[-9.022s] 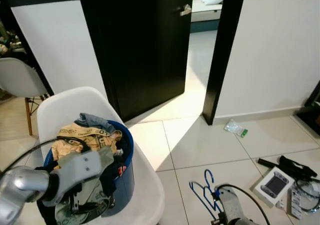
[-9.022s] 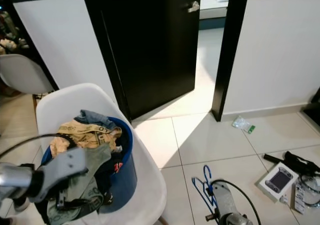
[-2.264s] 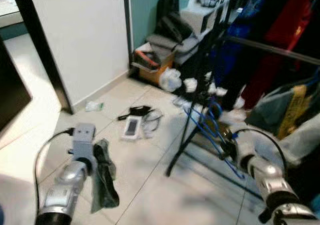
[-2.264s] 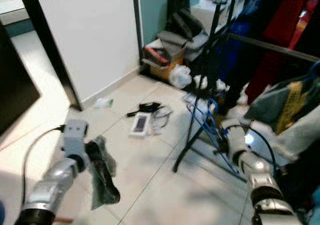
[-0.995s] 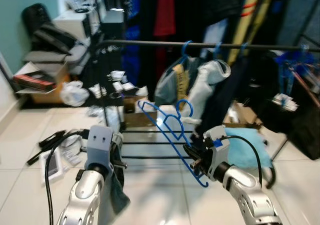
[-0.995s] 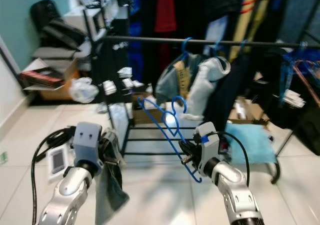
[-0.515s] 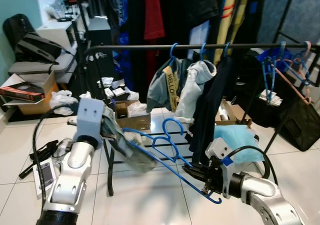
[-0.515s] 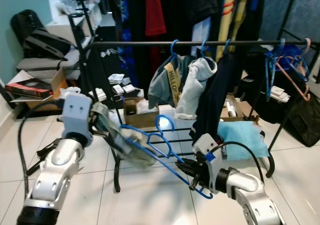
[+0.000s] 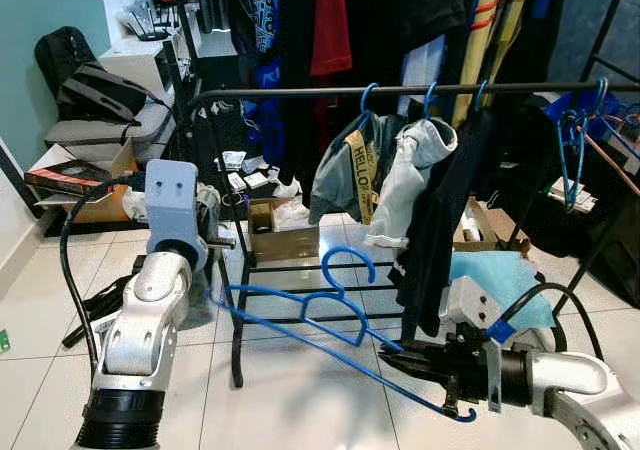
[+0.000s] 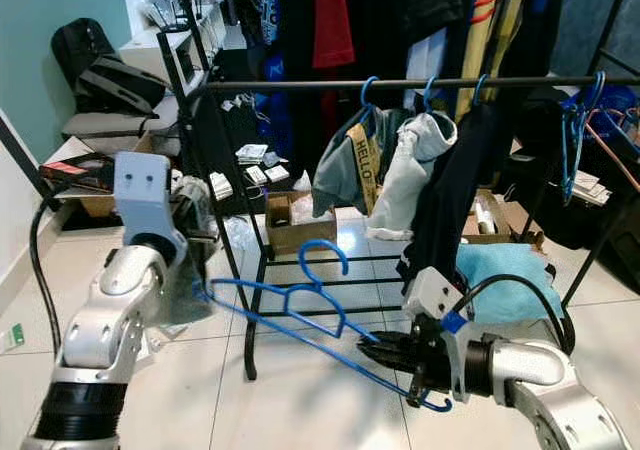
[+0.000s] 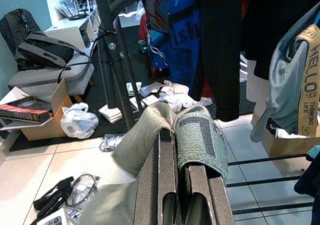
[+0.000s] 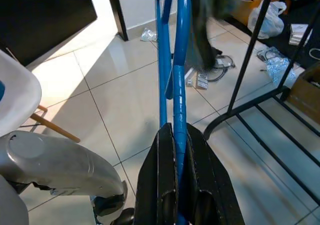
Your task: Hang hanger
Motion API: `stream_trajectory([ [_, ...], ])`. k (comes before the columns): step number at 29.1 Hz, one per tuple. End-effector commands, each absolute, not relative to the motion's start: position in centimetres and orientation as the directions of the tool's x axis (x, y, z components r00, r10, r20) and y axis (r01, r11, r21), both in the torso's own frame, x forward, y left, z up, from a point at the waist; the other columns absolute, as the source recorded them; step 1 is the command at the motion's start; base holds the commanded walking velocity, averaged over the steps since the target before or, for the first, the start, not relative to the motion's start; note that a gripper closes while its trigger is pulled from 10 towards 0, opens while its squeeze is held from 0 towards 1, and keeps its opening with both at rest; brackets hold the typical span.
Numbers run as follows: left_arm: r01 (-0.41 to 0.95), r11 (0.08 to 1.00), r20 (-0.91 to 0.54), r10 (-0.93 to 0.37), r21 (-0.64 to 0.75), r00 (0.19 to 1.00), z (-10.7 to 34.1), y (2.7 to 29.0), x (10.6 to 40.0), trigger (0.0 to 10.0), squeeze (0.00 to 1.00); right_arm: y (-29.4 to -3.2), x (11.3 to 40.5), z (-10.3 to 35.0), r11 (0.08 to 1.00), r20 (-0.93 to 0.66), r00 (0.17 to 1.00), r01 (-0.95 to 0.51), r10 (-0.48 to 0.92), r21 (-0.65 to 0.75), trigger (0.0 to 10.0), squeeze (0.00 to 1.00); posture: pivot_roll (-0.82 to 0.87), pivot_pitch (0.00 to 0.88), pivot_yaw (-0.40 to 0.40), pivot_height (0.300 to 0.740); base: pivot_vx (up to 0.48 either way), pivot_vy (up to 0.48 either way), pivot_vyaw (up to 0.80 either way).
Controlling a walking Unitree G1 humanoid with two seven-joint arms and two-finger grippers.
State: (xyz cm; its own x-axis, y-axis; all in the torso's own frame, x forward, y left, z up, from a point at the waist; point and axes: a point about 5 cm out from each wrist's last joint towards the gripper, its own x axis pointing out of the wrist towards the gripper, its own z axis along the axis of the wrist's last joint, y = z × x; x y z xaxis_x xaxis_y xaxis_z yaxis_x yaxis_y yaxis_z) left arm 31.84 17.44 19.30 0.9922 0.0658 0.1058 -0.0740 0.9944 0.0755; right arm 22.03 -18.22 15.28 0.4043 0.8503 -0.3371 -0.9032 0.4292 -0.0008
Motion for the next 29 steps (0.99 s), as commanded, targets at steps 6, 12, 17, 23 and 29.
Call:
stream_trajectory([
  [6,-0.093,0.989,0.106,0.081,0.111,0.991,19.3,17.9,31.9,10.0,0.00,-18.1,22.8,17.4,0.443,-0.255,0.441,-0.895,0.860,-0.052,10.0,0.00,-0.09,0.000,0.064,0.740,0.000,0.000,0.00],
  [12,-0.106,0.982,0.119,0.089,0.153,0.989,19.5,18.0,32.0,10.0,0.00,-18.2,22.7,18.5,0.422,-0.278,0.428,-0.903,0.860,-0.085,10.0,0.00,-0.10,0.000,0.061,0.740,0.000,0.000,0.00],
  [17,-0.098,0.984,0.109,0.083,0.146,0.991,19.6,17.7,32.0,10.0,0.00,-19.0,21.9,18.8,0.414,-0.314,0.414,-0.908,0.855,-0.068,10.0,0.00,-0.10,0.000,0.060,0.740,0.000,0.000,0.00],
  [23,-0.090,0.985,0.104,0.076,0.144,0.992,19.6,17.6,32.0,10.0,0.00,-20.2,22.1,18.9,0.454,-0.354,0.456,-0.886,0.817,-0.093,10.0,0.00,-0.10,0.000,0.061,0.740,0.000,0.000,0.00],
  [29,-0.094,0.984,0.106,0.079,0.151,0.991,19.6,17.8,32.0,10.0,0.00,-19.7,23.0,19.6,0.483,-0.315,0.500,-0.865,0.807,-0.135,10.0,0.00,-0.09,0.000,0.060,0.740,0.000,0.000,0.00],
])
